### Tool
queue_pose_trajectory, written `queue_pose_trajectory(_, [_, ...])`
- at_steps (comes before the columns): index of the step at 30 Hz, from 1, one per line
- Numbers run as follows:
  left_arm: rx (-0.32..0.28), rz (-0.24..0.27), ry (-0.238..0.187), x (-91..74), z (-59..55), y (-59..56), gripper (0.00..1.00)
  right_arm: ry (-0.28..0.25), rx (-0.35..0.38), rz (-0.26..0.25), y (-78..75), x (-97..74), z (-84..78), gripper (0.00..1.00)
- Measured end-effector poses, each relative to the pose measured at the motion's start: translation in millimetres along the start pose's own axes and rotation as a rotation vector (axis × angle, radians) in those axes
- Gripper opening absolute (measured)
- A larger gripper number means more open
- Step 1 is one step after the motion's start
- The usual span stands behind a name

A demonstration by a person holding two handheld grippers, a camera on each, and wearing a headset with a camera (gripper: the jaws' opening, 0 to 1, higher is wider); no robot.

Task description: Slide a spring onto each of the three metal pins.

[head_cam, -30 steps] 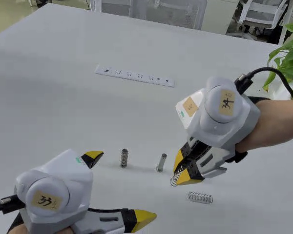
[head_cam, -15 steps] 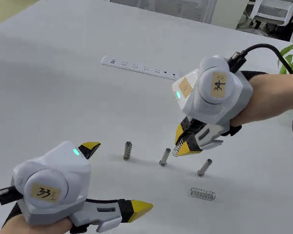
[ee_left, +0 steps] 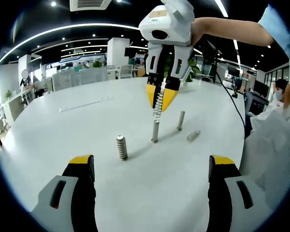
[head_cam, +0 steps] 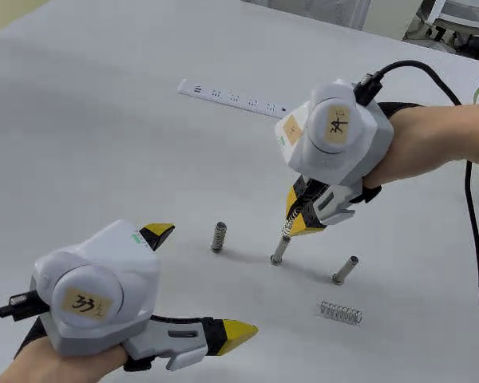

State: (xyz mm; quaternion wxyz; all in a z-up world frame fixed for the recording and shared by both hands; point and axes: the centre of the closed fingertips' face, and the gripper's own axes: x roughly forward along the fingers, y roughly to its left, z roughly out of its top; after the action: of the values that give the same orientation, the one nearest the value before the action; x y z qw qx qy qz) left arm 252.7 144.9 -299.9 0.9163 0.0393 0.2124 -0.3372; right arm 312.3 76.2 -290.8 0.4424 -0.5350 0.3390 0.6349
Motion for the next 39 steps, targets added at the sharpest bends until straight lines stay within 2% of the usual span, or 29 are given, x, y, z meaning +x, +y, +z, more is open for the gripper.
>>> queue_pose_trajectory(22, [-0.018,-0.011,-0.009,-0.5,-0.2,-1.9,0.95,0.029,-0.007,0.031,-0.5,12.7,-7.0,0.07])
queue_pose_trajectory(39, [-0.028,-0.011,0.000,-0.8,-4.1,-1.1,0.92,0.045,0.000,0.057,1.0,38.9,-11.4,0.07])
